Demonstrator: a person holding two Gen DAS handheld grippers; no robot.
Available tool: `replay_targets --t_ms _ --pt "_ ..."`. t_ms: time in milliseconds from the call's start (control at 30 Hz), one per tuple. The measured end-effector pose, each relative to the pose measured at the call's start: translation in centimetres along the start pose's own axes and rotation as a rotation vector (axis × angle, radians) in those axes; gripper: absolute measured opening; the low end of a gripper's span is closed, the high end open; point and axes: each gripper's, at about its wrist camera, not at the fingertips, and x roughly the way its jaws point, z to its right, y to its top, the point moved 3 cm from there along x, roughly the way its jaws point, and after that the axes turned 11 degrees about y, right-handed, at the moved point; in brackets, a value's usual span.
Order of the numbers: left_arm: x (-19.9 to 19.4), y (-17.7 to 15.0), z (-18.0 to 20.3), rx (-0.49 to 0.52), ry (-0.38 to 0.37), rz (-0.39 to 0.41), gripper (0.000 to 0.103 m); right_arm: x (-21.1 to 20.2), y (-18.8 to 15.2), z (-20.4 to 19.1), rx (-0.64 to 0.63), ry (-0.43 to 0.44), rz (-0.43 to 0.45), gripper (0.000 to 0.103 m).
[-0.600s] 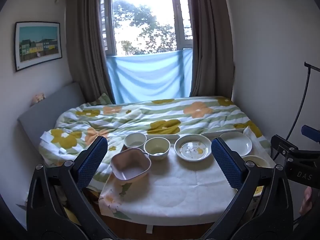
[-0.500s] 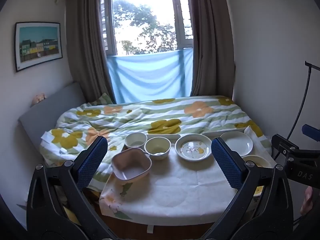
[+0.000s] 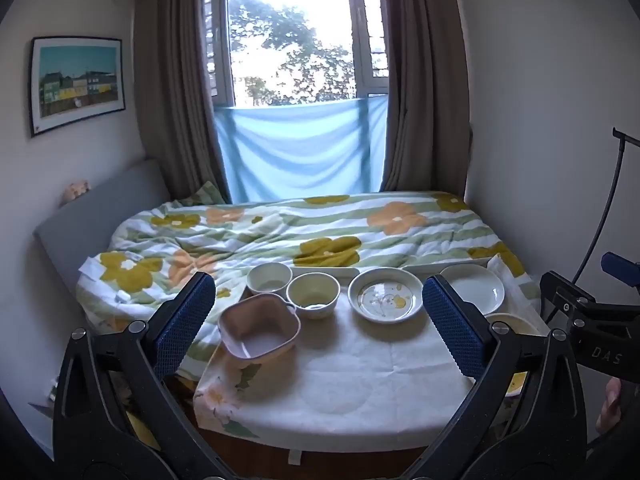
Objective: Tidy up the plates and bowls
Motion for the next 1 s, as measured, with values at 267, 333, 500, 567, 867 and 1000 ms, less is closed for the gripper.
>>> replay_targets --t_ms 267,333,500,567,867,1000 --pt "-0.14 -0.02 -0.06 0.003 -0.007 0.008 0.103 0.11 -0.04 -0.07 -0.001 -0.001 -0.001 0.103" --pt "-0.08 -0.09 -0.13 0.002 -0.004 0.01 0.103 0.13 -0.04 -0.08 -0.001 -0.001 -0.002 0.103" --pt "0.24 -0.15 -0.26 -0.005 -0.01 0.001 0.103 0.09 -0.03 -0.12 -0.002 -0.002 -0.002 0.103" --pt "0.19 -0.11 -0.27 -0.009 -0.012 0.002 0.103 0.07 -0.02 -0.13 -0.002 -0.002 -0.002 0.103" --pt "0.06 -0.11 -0.15 -0.004 -0.021 0.01 0.103 0.07 -0.04 -0.18 -0.002 -0.001 -0.004 0.103" --pt "0.03 -0.17 -0.21 -0.005 -0.02 0.011 0.103 0.06 -0.05 -0.2 -0.003 -0.002 -0.003 0.103"
